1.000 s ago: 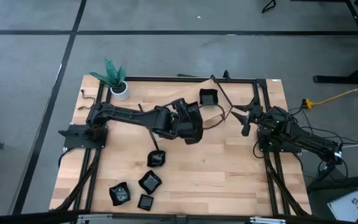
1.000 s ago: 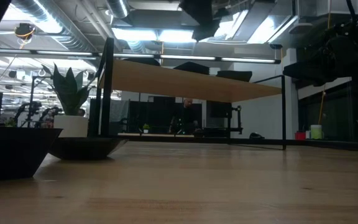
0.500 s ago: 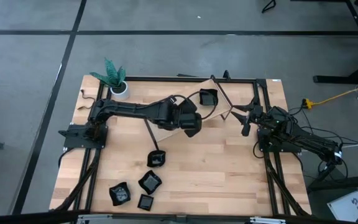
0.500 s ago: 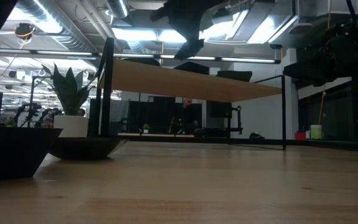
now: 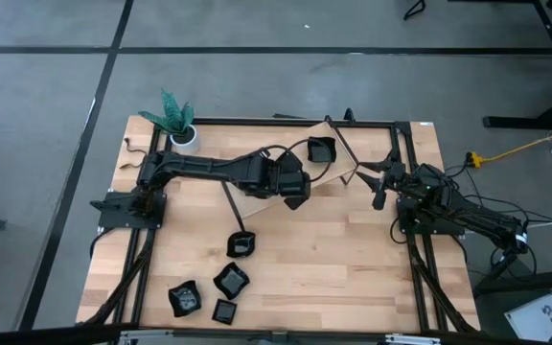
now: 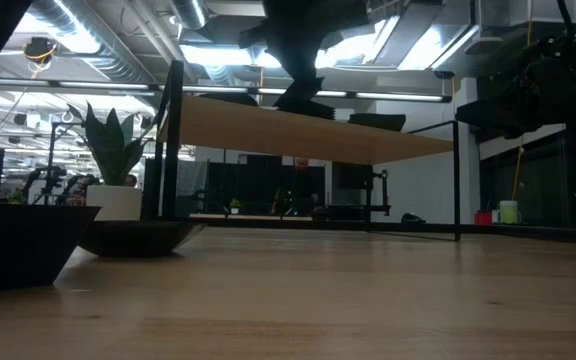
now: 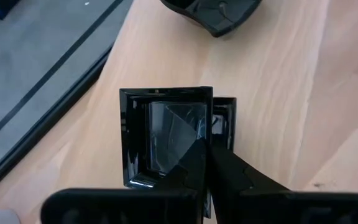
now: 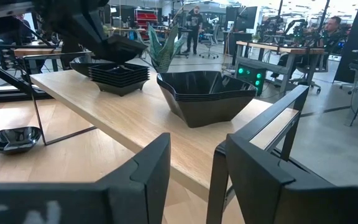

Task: Pick & Place Mini shaped plates
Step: Stack the black square plate on top of the black square plate on the shelf, then stack the black leaf-shaped plate on top of the black leaf-shaped plate on the shelf

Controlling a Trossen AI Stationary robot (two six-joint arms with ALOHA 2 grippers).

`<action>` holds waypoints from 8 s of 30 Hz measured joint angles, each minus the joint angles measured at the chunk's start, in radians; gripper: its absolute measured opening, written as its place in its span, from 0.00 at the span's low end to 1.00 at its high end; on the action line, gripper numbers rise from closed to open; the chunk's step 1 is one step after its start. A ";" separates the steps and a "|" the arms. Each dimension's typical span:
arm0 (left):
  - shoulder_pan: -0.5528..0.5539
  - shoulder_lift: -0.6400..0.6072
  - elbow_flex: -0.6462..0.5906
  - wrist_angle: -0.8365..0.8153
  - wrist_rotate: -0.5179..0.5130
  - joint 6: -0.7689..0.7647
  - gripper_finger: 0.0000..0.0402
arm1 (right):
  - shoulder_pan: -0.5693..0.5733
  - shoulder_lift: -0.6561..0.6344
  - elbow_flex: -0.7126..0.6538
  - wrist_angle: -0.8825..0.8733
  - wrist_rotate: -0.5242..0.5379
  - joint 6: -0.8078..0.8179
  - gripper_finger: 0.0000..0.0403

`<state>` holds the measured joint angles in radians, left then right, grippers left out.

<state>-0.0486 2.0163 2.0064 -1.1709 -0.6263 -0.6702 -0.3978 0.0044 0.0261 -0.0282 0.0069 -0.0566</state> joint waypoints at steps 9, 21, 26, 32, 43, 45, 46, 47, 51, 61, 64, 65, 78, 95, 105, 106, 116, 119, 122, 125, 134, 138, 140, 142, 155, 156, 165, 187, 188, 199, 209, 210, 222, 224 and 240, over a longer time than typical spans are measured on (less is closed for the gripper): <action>0.003 0.000 0.000 0.000 -0.008 0.022 0.08 | 0.000 0.000 0.000 0.000 0.000 0.000 0.38; 0.005 0.000 0.000 0.002 -0.009 0.038 0.26 | 0.000 0.000 0.000 0.000 0.000 0.000 0.38; -0.001 0.000 0.000 0.062 0.040 0.083 0.31 | 0.000 0.000 0.000 0.000 0.000 0.000 0.38; -0.027 0.000 0.000 0.116 0.046 0.151 0.32 | 0.000 0.000 0.000 0.000 0.000 0.000 0.38; -0.080 0.000 0.000 0.181 -0.007 0.320 0.31 | 0.000 0.000 0.000 0.000 0.000 0.000 0.38; -0.089 0.000 0.000 0.181 -0.008 0.338 0.31 | 0.000 0.000 0.000 0.000 0.000 0.000 0.38; -0.094 0.004 0.000 0.181 -0.009 0.348 0.31 | 0.000 0.000 0.000 0.000 0.000 0.000 0.38; -0.099 0.007 0.000 0.182 -0.011 0.356 0.30 | 0.000 0.000 0.000 0.000 0.000 0.000 0.38; -0.120 0.022 -0.001 0.184 -0.006 0.386 0.30 | 0.000 0.000 0.000 0.000 0.000 0.000 0.38; -0.197 0.036 -0.001 0.173 0.079 0.406 0.28 | 0.000 0.000 0.000 0.000 0.000 0.000 0.38; -0.229 0.036 -0.001 0.159 0.079 0.387 0.28 | 0.000 0.000 0.000 0.000 0.000 0.000 0.38; -0.241 0.036 -0.001 0.154 0.080 0.380 0.28 | 0.000 0.000 0.000 0.000 0.000 0.000 0.38; -0.379 0.045 -0.124 0.060 0.216 -0.011 0.27 | 0.000 0.000 0.000 0.000 0.000 0.000 0.38; -0.458 0.044 -0.297 -0.007 0.331 -0.445 0.26 | 0.000 0.000 0.000 0.000 0.000 0.000 0.38; -0.447 0.045 -0.400 0.024 0.324 -0.401 0.26 | 0.000 0.000 0.000 0.000 0.000 0.000 0.38; -0.447 0.045 -0.410 0.044 0.316 -0.388 0.26 | 0.000 0.000 0.000 0.000 0.000 0.000 0.38; -0.447 0.045 -0.484 0.116 0.307 -0.320 0.26 | 0.000 0.000 0.000 0.000 0.000 0.000 0.38; -0.447 0.045 -0.506 0.160 0.308 -0.297 0.26 | 0.000 0.000 0.000 0.000 0.000 0.000 0.38; -0.447 0.045 -0.523 0.165 0.301 -0.292 0.25 | 0.000 0.000 0.000 0.000 0.000 0.000 0.38; -0.447 0.045 -0.537 0.167 0.286 -0.293 0.25 | 0.000 0.000 0.000 0.000 0.000 0.000 0.38; -0.447 0.045 -0.564 0.186 0.258 -0.294 0.21 | 0.000 0.000 0.000 0.000 0.000 0.000 0.38; -0.447 0.045 -0.563 0.185 0.251 -0.293 0.14 | 0.000 0.000 0.000 0.000 0.000 0.000 0.38; -0.447 0.045 -0.563 0.185 0.252 -0.287 0.09 | 0.000 0.000 0.000 0.000 0.000 0.000 0.38; -0.447 0.045 -0.563 0.185 0.252 -0.287 0.04 | 0.000 0.000 0.000 0.000 0.000 0.000 0.38; -0.450 0.045 -0.496 0.161 0.251 -0.249 0.01 | 0.000 0.000 0.000 0.000 0.000 0.000 0.38; -0.450 0.045 -0.486 0.159 0.247 -0.242 0.00 | 0.000 0.000 0.000 0.000 0.000 0.000 0.38; -0.450 0.045 -0.454 0.161 0.208 -0.206 0.01 | 0.000 0.000 0.000 0.000 0.000 0.000 0.38; -0.427 0.024 -0.462 0.542 0.120 0.224 0.01 | 0.000 0.000 0.000 0.000 0.000 0.000 0.38; -0.426 0.020 -0.462 0.563 0.121 0.243 0.01 | 0.000 0.000 0.000 0.000 0.000 0.000 0.38; -0.418 -0.048 -0.462 0.683 0.097 0.423 0.01 | 0.000 0.000 0.000 0.000 0.000 0.000 0.38; -0.422 -0.138 -0.462 0.745 -0.007 0.546 0.00 | 0.000 0.000 0.000 0.000 0.000 0.000 0.38; -0.422 -0.144 -0.462 0.748 -0.011 0.564 0.00 | 0.000 0.000 0.000 0.000 0.000 0.000 0.38; -0.422 -0.218 -0.462 0.781 -0.213 0.622 0.01 | 0.000 0.000 0.000 0.000 0.000 0.000 0.38; -0.422 -0.226 -0.462 0.779 -0.262 0.610 0.01 | 0.000 0.000 0.000 0.000 0.000 0.000 0.38; -0.371 -0.240 -0.462 0.734 -0.468 0.447 0.00 | 0.000 0.000 0.000 0.000 0.000 0.000 0.38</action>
<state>-0.4197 1.7763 1.5444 -0.4369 -1.0939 -0.2229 -0.3979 0.0040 0.0261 -0.0280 0.0067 -0.0566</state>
